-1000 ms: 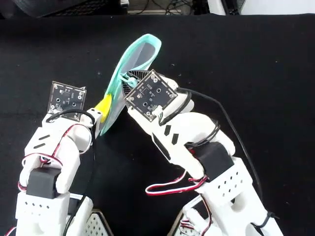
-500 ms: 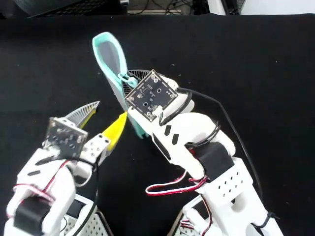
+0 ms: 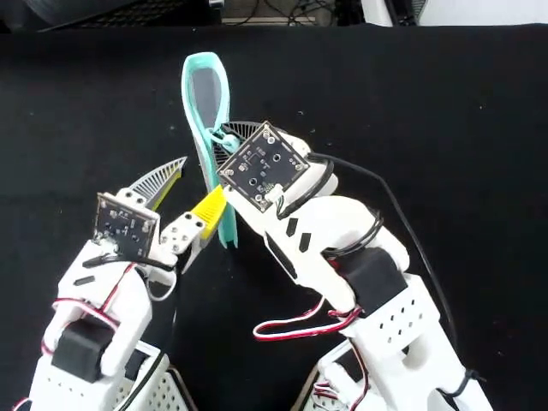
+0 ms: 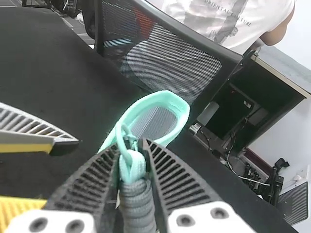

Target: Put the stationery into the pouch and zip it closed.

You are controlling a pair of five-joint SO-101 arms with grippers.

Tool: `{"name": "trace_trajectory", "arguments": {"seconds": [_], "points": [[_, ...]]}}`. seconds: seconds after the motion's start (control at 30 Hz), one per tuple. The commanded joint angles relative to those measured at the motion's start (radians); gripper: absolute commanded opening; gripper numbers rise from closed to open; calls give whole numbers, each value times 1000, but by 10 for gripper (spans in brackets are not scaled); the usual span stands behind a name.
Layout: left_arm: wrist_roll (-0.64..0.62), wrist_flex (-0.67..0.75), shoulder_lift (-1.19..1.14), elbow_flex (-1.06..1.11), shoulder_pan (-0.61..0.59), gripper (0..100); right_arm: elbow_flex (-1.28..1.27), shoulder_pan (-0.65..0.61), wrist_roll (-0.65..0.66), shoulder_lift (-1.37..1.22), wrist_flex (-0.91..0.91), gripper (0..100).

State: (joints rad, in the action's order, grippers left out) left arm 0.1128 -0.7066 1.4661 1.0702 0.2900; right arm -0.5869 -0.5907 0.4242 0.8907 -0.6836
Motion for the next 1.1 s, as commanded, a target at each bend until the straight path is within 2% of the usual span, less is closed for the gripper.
{"name": "trace_trajectory", "arguments": {"seconds": [0.0, 0.13, 0.43, 0.57, 0.73, 1.07], "points": [[-17, 78, -77, 5, 5, 227, 12, 15, -5, 1, 31, 12], [-18, 121, -183, -7, -1, 225, 10, 17, -5, 1, 31, 12], [-18, 120, -226, -31, -154, 224, 10, 17, -3, 1, 31, 12], [-21, 117, -212, -35, -142, 224, -7, 15, -3, -1, 38, 12], [-20, 112, -155, -35, -56, 224, -8, 14, -3, -1, 40, 12], [-14, 167, -146, -38, -56, 223, -8, 14, -3, -1, 40, 12]]}}
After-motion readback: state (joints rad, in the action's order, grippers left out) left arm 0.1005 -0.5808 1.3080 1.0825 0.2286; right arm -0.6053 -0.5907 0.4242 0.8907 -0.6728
